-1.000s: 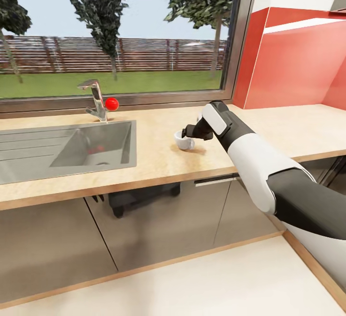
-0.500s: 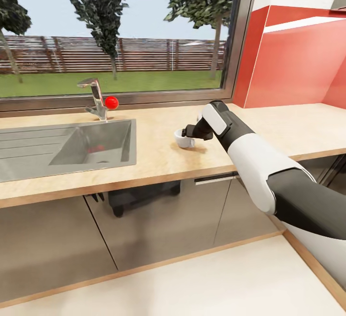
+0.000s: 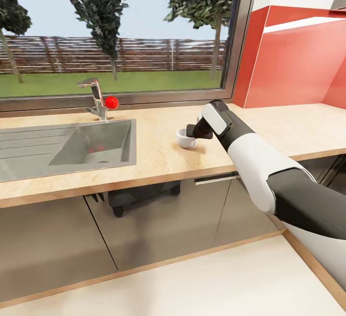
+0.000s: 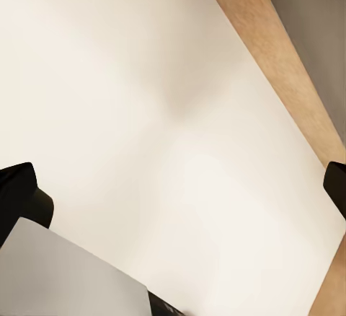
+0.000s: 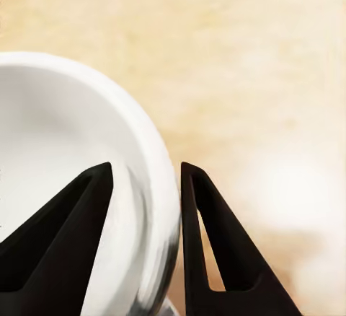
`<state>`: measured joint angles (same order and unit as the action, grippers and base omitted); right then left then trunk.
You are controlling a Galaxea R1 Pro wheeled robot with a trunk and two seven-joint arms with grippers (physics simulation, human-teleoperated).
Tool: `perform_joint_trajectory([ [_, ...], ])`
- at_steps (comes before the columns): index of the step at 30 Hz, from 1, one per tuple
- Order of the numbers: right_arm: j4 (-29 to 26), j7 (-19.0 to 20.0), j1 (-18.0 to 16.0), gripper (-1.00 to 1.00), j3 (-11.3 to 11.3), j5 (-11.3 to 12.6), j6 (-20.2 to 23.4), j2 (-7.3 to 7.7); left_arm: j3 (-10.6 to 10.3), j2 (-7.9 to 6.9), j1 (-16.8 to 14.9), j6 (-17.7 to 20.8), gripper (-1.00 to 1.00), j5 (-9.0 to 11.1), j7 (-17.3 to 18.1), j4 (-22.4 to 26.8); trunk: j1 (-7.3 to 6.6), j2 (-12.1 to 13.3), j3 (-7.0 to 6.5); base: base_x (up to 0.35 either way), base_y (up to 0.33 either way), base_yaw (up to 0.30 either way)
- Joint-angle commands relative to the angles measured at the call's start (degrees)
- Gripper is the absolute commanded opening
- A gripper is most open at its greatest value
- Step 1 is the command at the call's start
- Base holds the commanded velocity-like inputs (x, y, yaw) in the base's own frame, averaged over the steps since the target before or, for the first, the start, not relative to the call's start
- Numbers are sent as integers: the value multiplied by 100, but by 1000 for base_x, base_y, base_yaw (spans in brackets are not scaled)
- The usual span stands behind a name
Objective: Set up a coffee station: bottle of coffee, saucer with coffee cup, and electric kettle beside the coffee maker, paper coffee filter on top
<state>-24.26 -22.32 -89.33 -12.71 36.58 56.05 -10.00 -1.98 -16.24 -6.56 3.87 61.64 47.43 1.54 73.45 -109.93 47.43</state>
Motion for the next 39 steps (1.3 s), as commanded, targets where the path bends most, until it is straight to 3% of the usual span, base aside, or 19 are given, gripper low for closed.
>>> perform_joint_trajectory([
  [1, 0, -45, -1, -100, -21, 86, 11, 0, -22, -2, -3, 42, 100, 45, 21, -2, 0, -2, 6, 0, 0, 0],
  [6, -1, -45, 1, -100, -21, 86, 11, 0, -22, -2, -3, 35, 100, 43, 21, 3, 0, -2, 6, 0, 0, 0],
  [29, -42, 9, -5, -100, -17, 101, 26, 0, -22, -2, -3, 43, 100, 42, 21, 4, -505, 921, -407, 0, 0, 0],
  [35, -59, 612, -5, -100, -13, 103, 28, 0, -22, -2, -1, 43, 100, 42, 21, 4, -637, 1161, -514, 0, 0, 0],
  [39, -375, 838, -2, -100, -2, 104, 34, 0, -22, -2, -2, 41, 100, 47, 21, 4, -637, 1161, -514, 0, 0, 0],
])
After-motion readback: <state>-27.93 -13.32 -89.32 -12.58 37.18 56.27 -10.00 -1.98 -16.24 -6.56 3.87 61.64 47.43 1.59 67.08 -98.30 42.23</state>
